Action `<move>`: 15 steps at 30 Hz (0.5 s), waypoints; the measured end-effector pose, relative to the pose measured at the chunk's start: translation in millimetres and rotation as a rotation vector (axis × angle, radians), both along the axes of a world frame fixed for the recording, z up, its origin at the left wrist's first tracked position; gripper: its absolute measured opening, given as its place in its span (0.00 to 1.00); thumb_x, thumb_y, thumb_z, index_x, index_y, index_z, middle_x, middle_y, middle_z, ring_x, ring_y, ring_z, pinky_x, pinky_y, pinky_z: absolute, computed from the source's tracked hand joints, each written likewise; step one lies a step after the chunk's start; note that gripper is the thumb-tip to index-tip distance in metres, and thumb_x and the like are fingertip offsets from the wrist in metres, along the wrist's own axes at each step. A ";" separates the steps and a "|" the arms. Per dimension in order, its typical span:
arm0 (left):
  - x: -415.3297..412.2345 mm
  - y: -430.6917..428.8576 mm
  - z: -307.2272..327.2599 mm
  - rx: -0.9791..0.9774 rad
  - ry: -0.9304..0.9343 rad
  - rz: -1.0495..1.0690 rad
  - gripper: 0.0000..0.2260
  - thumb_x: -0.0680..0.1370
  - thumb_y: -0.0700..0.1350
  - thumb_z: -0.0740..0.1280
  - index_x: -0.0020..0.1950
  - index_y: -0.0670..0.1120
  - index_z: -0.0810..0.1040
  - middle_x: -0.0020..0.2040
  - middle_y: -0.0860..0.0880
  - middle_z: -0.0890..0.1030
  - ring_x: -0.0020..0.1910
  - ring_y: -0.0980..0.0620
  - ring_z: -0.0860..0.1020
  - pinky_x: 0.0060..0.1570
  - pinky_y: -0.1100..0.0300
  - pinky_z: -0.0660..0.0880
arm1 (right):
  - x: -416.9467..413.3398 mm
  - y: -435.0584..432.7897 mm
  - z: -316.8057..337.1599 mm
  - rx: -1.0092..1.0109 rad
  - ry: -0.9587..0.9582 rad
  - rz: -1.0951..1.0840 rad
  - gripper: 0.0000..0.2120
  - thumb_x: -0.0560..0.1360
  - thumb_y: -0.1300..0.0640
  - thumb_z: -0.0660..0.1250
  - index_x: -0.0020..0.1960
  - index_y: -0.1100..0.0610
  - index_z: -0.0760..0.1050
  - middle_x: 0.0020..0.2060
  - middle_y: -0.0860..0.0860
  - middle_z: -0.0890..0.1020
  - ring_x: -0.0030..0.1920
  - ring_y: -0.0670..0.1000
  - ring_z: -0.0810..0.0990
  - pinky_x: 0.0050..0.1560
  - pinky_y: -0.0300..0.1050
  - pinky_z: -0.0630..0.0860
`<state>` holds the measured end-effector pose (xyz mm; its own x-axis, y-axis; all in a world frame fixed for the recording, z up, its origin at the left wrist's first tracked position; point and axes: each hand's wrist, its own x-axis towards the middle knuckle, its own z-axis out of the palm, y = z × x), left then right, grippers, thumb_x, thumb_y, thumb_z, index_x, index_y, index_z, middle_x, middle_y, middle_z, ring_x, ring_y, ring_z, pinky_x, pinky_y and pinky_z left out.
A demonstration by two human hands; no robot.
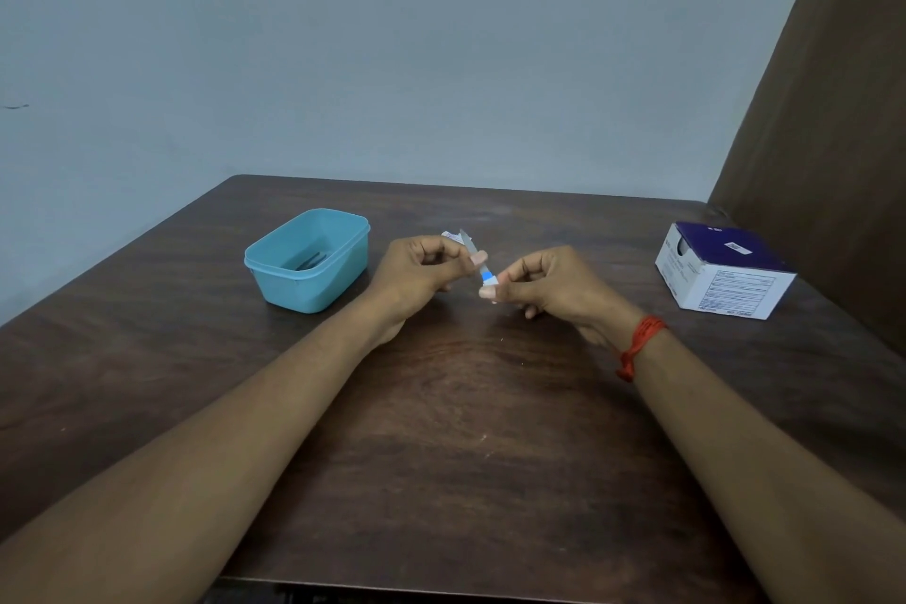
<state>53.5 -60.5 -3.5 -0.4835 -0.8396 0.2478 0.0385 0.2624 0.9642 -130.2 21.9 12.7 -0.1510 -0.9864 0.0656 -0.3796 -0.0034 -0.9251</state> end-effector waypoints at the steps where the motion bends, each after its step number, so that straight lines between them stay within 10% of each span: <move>1: -1.0 0.9 -1.0 -0.023 -0.022 -0.021 0.07 0.73 0.49 0.78 0.41 0.46 0.86 0.40 0.47 0.81 0.39 0.55 0.74 0.38 0.64 0.73 | 0.2 0.8 0.2 -0.012 -0.007 -0.004 0.14 0.66 0.55 0.82 0.45 0.63 0.84 0.35 0.50 0.86 0.32 0.41 0.80 0.31 0.37 0.74; 15: -2.3 3.3 -2.9 -0.045 -0.072 -0.111 0.09 0.78 0.51 0.71 0.51 0.48 0.87 0.46 0.48 0.87 0.41 0.58 0.79 0.40 0.65 0.77 | 12.5 -3.7 1.4 -0.029 -0.659 -0.114 0.11 0.56 0.48 0.82 0.32 0.50 0.83 0.38 0.44 0.85 0.24 0.42 0.65 0.26 0.36 0.64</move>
